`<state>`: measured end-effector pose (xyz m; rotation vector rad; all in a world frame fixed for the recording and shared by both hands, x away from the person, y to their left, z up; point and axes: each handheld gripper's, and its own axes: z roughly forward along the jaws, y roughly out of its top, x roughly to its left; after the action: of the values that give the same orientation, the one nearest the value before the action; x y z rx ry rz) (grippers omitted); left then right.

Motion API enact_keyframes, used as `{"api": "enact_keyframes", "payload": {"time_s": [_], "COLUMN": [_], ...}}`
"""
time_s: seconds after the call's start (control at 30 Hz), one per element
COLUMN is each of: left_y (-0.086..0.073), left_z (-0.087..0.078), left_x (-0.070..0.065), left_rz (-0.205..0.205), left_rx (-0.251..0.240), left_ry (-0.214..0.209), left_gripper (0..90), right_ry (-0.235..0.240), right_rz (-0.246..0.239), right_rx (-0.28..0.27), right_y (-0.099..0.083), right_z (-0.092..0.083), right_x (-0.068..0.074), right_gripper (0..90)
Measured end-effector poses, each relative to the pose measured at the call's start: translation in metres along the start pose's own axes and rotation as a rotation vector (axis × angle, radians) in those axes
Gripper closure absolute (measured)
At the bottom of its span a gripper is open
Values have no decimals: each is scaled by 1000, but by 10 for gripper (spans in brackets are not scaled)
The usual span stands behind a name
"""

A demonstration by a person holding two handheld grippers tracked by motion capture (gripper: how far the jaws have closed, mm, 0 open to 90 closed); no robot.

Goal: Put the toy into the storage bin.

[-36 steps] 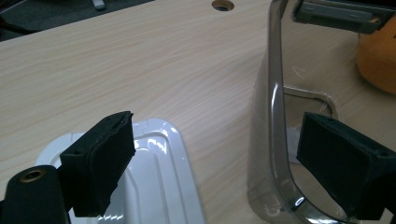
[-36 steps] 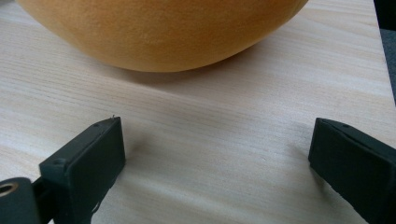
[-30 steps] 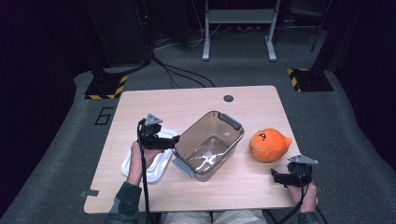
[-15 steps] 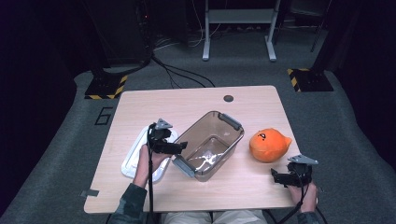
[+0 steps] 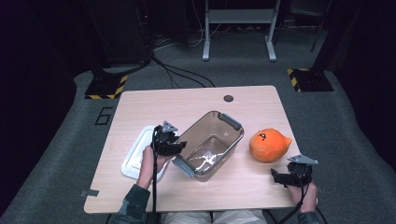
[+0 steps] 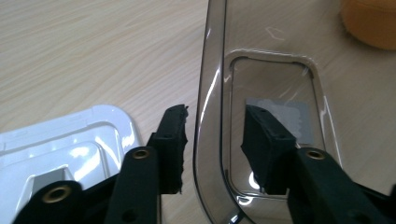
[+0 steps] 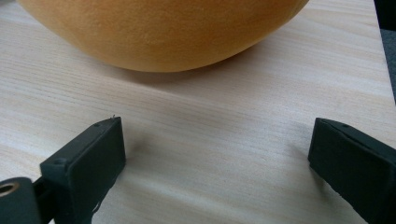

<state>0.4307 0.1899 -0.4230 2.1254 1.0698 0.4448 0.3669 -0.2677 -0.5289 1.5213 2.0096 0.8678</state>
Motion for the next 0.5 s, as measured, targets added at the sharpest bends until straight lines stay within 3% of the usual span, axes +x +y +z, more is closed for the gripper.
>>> {"api": "enact_keyframes", "payload": {"time_s": [0.13,0.23,0.5], "left_y": [0,-1,-2], "left_z": [1,0,0], "left_x": [-3,-2,-2], "left_rz": [5,-11,-18], "left_rx": [6,-6,-8], "left_ry": [38,38,36], "left_gripper": [690,742,750], "right_ry": [0,0,0], "right_rz": [-1,0,0], "right_rx": [0,0,0], "right_y": [0,0,0], "right_z": [0,0,0], "right_x": [0,0,0], "right_gripper": [32,32,32]}}
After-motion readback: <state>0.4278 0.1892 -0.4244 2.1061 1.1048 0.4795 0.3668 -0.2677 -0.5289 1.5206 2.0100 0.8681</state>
